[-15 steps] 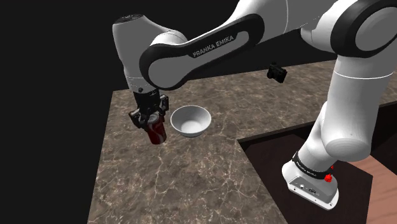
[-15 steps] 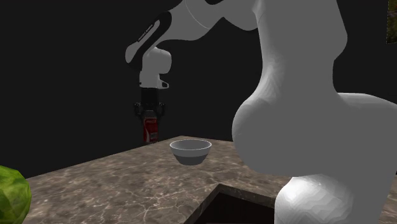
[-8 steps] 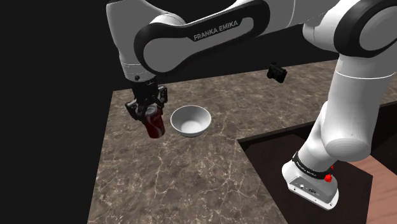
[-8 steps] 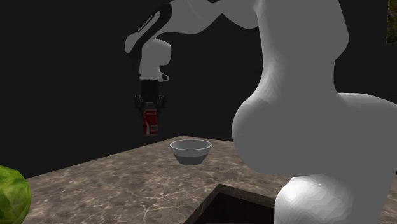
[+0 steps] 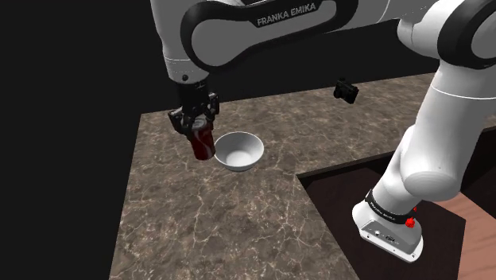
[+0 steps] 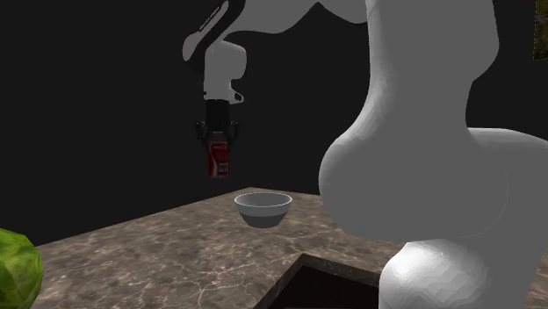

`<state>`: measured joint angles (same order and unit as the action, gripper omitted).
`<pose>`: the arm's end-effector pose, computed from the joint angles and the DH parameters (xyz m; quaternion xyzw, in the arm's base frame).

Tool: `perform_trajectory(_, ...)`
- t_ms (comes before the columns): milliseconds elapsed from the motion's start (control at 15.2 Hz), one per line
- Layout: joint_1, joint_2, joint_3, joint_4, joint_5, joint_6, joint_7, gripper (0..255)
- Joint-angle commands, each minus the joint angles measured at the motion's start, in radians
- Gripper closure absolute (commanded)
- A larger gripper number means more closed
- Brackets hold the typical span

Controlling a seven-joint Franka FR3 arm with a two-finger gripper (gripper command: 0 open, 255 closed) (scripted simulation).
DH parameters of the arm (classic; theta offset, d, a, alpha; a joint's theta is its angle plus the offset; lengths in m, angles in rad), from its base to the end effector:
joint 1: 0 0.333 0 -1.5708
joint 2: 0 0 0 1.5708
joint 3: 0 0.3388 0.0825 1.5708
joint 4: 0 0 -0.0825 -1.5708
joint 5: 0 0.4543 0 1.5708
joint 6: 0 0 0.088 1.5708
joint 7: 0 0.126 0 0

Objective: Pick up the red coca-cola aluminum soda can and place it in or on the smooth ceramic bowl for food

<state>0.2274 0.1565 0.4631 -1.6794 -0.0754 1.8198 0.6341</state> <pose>0.5367 0.4143 0.4984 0.9994 0.0350 0.0014 0.0011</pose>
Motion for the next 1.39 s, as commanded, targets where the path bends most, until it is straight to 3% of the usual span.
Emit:
perform_trajectory(0, -0.035, -0.056, -0.016, -0.051, 0.028, 0.002, -0.056, 255)
perform_trajectory(594, -0.147, -0.263, -0.124, -0.236, 0.110, -0.004, -0.295, 255)
perform_trajectory(1320, -0.147, -0.253, -0.125, -0.358, 0.107, 0.129, -0.300, 255)
